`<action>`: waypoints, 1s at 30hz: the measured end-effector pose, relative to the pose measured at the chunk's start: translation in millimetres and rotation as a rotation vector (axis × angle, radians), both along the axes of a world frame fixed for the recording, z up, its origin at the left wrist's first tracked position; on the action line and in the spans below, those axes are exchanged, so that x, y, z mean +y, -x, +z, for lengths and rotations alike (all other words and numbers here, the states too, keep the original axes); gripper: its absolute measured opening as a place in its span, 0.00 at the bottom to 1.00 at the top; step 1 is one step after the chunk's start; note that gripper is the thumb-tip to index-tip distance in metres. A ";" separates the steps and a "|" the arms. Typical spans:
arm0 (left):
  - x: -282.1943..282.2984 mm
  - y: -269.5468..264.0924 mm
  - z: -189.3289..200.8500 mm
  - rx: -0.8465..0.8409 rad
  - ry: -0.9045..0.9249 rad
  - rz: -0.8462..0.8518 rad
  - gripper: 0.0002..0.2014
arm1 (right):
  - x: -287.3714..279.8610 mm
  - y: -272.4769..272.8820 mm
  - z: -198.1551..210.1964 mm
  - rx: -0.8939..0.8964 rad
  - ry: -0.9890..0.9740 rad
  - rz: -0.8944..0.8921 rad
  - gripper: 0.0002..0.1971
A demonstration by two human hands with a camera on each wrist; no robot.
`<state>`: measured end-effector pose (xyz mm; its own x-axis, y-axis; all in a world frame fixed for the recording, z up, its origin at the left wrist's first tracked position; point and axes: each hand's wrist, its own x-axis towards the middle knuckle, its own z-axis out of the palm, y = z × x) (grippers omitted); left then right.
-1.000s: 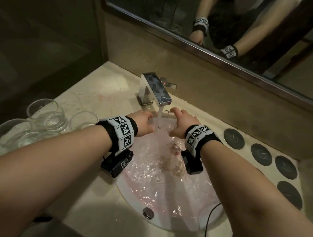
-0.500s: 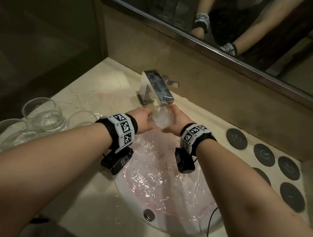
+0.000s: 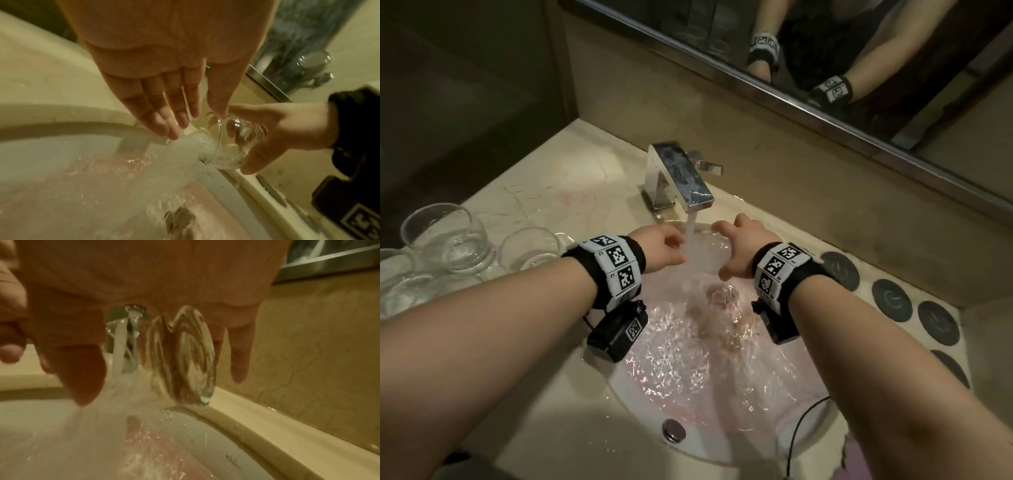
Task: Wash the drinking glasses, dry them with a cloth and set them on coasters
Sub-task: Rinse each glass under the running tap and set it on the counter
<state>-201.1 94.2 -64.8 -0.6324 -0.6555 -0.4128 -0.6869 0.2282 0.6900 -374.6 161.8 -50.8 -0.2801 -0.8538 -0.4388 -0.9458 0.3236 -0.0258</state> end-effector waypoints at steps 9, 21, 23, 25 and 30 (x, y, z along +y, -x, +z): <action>3.1 5.5 -15.6 0.336 -0.284 0.155 0.05 | -12.1 -7.7 -11.6 -0.518 0.081 -0.233 0.57; -15.6 13.4 -34.9 0.545 -0.619 0.500 0.04 | -15.3 -13.7 -57.9 -1.186 0.442 -0.781 0.20; -16.6 12.9 -34.9 0.537 -0.673 0.461 0.09 | -19.7 -16.6 -57.6 -1.114 0.361 -0.805 0.35; -16.8 12.3 -35.9 0.530 -0.677 0.426 0.09 | -20.9 -17.0 -58.0 -1.053 0.287 -0.771 0.46; -17.8 12.4 -36.3 0.620 -0.733 0.550 0.02 | -11.5 -11.9 -59.5 -1.266 0.375 -0.773 0.22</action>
